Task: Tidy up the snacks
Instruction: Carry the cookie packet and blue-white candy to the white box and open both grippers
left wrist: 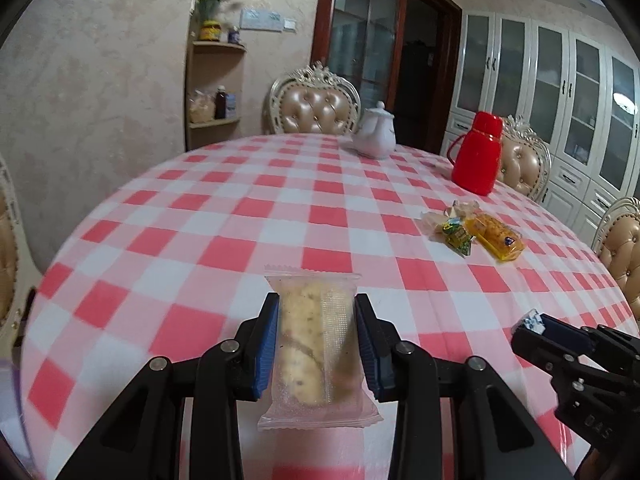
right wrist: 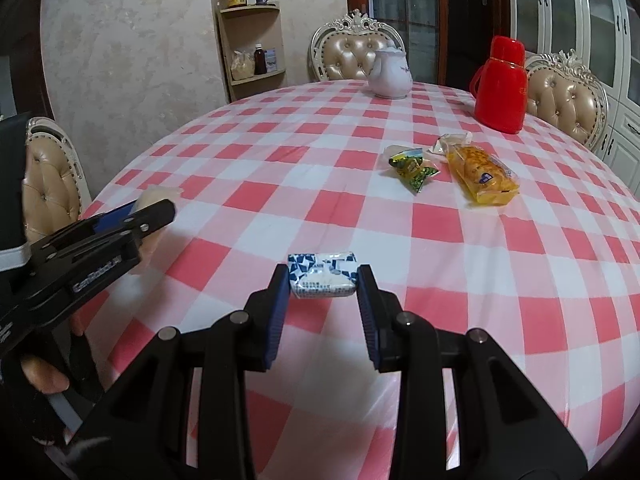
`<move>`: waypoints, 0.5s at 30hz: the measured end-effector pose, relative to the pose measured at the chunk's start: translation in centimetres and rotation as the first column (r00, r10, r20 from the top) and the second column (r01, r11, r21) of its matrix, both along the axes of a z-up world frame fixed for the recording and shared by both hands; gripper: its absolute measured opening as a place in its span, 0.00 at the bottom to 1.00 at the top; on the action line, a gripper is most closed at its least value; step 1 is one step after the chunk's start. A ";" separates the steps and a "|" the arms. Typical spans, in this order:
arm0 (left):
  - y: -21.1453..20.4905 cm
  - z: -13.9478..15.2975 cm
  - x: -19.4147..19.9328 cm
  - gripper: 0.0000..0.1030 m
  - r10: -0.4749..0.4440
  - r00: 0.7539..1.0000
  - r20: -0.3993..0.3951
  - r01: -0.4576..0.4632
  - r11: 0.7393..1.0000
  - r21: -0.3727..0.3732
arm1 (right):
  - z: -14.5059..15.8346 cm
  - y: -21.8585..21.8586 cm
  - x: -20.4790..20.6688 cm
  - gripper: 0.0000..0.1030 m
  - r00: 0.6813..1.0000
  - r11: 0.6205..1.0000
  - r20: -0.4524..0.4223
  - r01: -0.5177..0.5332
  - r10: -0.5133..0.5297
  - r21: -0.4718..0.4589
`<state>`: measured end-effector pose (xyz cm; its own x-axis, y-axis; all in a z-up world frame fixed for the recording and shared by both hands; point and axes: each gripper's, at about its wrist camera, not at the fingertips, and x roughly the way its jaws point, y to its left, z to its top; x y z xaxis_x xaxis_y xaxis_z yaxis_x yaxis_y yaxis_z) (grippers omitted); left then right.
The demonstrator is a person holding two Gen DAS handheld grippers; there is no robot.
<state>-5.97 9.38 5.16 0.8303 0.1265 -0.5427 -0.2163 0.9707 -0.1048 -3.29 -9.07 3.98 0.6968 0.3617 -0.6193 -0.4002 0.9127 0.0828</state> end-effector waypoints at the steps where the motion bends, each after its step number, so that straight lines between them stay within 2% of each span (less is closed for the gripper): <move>1: 0.0 0.2 -0.9 0.36 0.008 1.000 0.011 -0.008 1.000 0.003 | 0.0 0.0 -0.2 0.37 1.000 1.000 0.000 -0.002 0.002 0.004; 3: 0.1 0.3 -2.8 0.36 0.020 1.000 0.018 -0.020 1.000 0.010 | -0.1 0.3 -0.9 0.37 1.000 1.000 0.000 -0.011 0.011 0.008; 10: 2.4 -0.3 -8.0 0.36 0.079 0.997 -0.028 -0.077 0.995 0.061 | 0.5 2.9 -3.7 0.37 0.997 0.997 0.022 -0.075 0.075 0.013; 15: 4.6 0.3 -12.3 0.36 0.144 0.989 -0.032 -0.139 0.983 0.121 | 0.9 6.6 -6.4 0.37 0.986 0.986 0.034 -0.162 0.161 0.026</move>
